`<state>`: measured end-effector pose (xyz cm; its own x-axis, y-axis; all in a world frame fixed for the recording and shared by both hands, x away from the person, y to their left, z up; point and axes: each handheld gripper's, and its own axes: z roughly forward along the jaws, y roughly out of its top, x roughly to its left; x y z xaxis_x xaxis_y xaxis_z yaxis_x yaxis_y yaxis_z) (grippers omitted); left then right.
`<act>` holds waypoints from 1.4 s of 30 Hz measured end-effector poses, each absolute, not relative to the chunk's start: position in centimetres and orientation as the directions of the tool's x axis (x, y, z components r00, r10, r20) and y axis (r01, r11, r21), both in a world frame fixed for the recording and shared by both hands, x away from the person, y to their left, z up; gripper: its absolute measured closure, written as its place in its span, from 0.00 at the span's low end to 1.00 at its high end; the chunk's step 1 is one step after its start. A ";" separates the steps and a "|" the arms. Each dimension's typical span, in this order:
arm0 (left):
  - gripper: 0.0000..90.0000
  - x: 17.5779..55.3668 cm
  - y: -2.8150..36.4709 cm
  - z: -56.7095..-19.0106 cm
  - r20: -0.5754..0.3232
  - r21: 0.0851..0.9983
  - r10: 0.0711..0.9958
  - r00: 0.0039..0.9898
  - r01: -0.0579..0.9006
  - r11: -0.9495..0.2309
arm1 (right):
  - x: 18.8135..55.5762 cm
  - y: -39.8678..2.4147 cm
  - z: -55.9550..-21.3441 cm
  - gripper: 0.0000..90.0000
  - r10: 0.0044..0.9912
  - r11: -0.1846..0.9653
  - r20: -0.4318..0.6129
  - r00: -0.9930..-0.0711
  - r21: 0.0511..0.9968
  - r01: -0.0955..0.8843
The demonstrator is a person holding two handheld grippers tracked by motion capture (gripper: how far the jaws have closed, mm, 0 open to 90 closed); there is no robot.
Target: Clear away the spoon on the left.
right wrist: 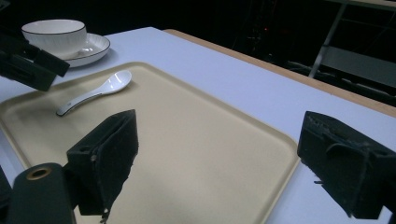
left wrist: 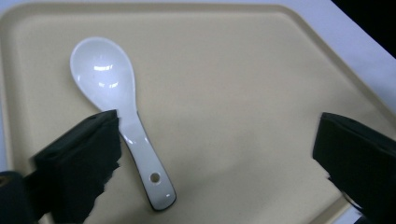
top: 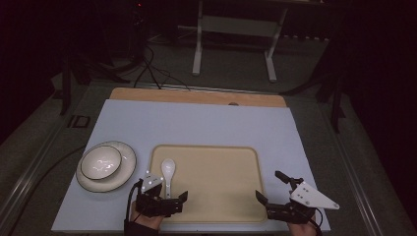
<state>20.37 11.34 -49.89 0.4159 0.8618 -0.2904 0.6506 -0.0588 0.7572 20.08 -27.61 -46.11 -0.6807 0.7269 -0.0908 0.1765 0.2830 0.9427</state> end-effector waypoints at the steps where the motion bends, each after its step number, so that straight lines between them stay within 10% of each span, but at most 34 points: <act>1: 0.02 20.4 11.4 -49.6 -0.286 0.763 0.860 0.423 0.644 -0.063 | 20.1 -27.6 -46.1 0.14 0.728 0.283 -0.090 -0.680 0.943 0.177; 42: 0.02 21.4 17.2 -44.0 -0.199 0.855 0.748 0.633 0.485 -0.183 | 19.8 -27.3 -46.0 0.14 0.721 0.290 -0.088 -0.687 0.939 0.185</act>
